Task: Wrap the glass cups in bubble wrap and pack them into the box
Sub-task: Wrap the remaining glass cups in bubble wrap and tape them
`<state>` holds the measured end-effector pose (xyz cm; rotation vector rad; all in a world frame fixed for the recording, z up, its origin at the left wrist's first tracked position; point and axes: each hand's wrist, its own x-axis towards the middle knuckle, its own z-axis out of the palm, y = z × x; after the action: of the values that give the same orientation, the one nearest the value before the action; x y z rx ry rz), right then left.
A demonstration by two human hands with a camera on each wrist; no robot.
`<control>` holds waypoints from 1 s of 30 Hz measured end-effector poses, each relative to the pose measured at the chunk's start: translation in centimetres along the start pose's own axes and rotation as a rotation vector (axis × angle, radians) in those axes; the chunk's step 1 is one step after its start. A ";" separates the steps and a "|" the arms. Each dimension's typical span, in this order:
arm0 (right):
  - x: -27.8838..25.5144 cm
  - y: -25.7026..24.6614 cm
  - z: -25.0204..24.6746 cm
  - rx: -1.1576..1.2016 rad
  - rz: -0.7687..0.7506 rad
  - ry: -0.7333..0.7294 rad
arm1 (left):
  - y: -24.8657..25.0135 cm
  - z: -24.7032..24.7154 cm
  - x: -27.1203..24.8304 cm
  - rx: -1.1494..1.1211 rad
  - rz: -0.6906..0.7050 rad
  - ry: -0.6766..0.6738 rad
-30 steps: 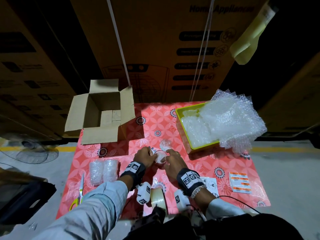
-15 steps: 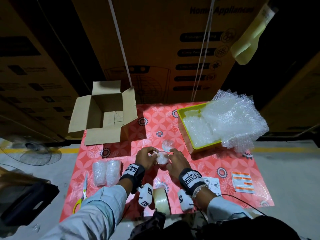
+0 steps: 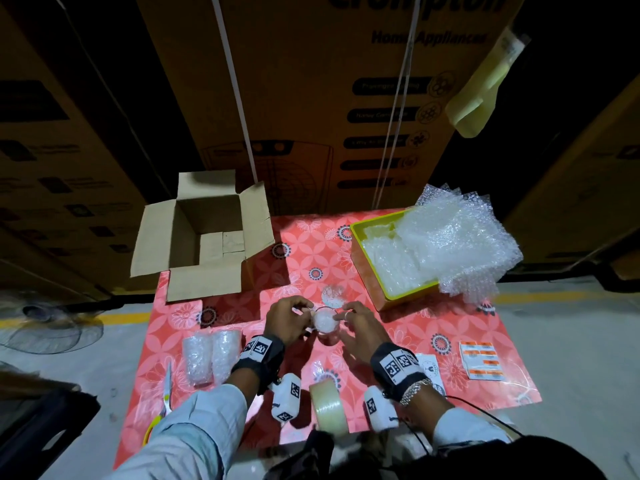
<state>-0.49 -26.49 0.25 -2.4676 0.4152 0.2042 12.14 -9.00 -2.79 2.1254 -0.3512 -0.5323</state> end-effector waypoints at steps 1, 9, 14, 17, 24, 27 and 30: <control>-0.2 0.3 -0.2 0.047 0.008 0.037 | 0.3 -0.3 -0.3 0.002 0.016 0.006; -2.2 0.4 -2.3 0.312 0.114 0.266 | 4.4 -1.6 -1.9 0.061 0.269 -0.073; -3.8 1.6 -4.3 0.450 0.177 0.411 | 7.7 0.0 -1.5 0.016 0.359 -0.174; -4.6 3.0 -6.9 0.497 0.181 0.493 | 10.0 1.9 -1.1 0.015 0.405 -0.219; -4.2 9.7 -15.7 0.470 0.225 0.627 | 16.8 7.0 0.9 -0.014 0.383 -0.203; -3.0 12.9 -18.9 0.478 0.219 0.642 | 19.6 9.8 1.8 0.045 0.320 -0.130; -1.3 16.6 -21.5 0.485 0.243 0.656 | 22.0 13.2 3.1 0.074 0.264 -0.083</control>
<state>-6.32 -51.70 8.41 -1.9446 0.9177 -0.5633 7.13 -32.04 7.89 2.0887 -0.6969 -0.4598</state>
